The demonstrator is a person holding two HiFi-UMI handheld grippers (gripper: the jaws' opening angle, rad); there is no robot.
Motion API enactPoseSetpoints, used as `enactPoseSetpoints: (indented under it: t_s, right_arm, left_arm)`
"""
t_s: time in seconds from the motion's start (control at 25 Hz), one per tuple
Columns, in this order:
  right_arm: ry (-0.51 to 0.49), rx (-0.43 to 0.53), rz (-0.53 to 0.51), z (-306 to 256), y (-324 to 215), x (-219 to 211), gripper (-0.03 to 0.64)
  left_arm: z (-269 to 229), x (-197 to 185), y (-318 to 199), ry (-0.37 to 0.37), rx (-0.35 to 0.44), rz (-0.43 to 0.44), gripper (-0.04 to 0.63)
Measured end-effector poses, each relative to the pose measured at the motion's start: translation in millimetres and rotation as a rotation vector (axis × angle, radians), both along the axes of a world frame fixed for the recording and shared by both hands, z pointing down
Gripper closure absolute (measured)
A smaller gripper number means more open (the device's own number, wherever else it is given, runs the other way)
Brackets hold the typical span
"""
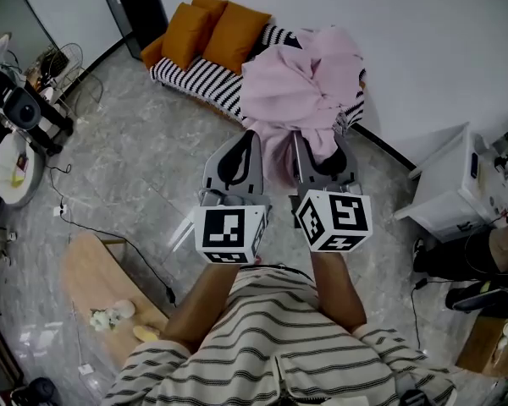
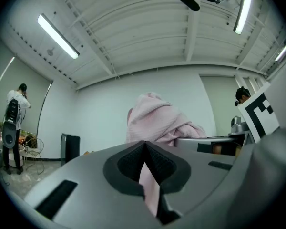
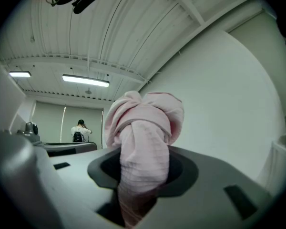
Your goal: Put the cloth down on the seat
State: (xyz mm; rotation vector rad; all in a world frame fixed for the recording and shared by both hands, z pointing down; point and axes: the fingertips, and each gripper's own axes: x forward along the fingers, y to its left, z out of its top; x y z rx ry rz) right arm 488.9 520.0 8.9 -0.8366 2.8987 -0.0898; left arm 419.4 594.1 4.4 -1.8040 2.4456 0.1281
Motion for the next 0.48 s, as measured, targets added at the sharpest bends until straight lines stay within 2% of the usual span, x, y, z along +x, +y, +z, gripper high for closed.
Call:
enactPoseSetpoints:
  t_s: [0.24,0.48]
  right_arm:
    - [-0.022,-0.015,-0.042,3.1,-31.3,34.2,0.44]
    - [-0.012,-0.003,-0.043,6.6,-46.8,38.2,0.44]
  left_arm:
    - [3.6,34.9,-26.3,-0.015,-0.003,-0.041,0.591]
    - [11.3,44.0,-38.4,-0.018,-0.021,-0.049,0.591]
